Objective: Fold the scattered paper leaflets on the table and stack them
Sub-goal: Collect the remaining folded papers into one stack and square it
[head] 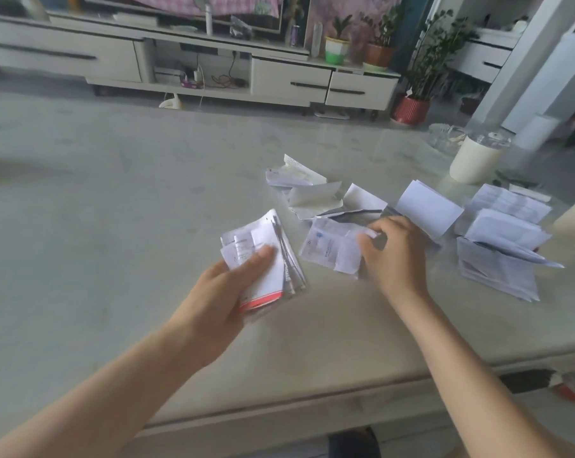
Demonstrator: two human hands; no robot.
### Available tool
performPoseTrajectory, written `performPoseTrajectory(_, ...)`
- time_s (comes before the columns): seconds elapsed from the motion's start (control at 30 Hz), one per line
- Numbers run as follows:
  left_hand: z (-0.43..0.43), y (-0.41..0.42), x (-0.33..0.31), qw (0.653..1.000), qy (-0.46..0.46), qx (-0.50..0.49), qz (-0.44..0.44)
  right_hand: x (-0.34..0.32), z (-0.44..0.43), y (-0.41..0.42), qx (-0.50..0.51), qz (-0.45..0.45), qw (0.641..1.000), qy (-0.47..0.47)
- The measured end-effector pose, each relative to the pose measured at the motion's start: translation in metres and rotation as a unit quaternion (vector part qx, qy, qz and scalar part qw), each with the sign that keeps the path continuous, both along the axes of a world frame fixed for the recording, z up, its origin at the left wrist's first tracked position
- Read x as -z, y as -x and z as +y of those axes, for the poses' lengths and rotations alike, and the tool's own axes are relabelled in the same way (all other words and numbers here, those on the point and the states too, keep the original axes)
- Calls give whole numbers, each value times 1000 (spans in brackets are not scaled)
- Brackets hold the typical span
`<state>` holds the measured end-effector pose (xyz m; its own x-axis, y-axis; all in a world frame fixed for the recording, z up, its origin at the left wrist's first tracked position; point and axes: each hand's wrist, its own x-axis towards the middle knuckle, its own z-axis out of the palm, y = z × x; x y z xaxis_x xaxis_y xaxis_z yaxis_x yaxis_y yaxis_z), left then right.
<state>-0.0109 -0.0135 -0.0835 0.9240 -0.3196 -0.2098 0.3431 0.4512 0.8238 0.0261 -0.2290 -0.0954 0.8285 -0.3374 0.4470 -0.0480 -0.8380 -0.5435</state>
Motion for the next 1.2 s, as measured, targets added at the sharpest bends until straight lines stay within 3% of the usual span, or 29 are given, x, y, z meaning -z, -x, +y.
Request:
performPoseTrajectory(0.1, 5, -6, -11, 997, 71, 1, 36, -16, 7, 28, -43, -8, 996, -78)
performPoseTrajectory(0.2, 12, -10, -13, 998, 57, 30, 4, -29, 17, 58, -68, -29, 976, -205)
performPoseTrajectory(0.27, 16, -11, -10, 997, 56, 61, -4, -28, 24, 68, -75, -54, 971, -220)
performPoseTrajectory(0.37, 16, -7, -12, 980, 118, 159, -11, -23, 46, 75, -124, -103, 983, -89)
performPoseTrajectory(0.47, 18, -5, -12, 973, 136, 185, -15, -8, 61, 81, -198, -83, 973, 88)
performPoseTrajectory(0.53, 20, -7, -13, 973, 135, 186, -19, -1, 64, 82, -237, -63, 964, 104)
performPoseTrajectory(0.63, 26, -9, -10, 974, 131, 182, -12, -6, 66, 82, -260, -40, 965, -17)
performPoseTrajectory(0.77, 23, -8, -2, 973, 124, 193, 32, -11, 68, 73, -195, -73, 968, -142)
performPoseTrajectory(0.9, 12, -3, -1, 977, 78, 195, 31, -15, 62, 69, -189, 30, 936, -295)
performPoseTrajectory(1.03, 3, 4, 2, 993, -24, 113, 5, -17, 70, 71, -259, -7, 932, -255)
performPoseTrajectory(1.2, 1, 9, -4, 996, -57, 57, -40, -14, 77, 73, -252, -38, 937, -240)
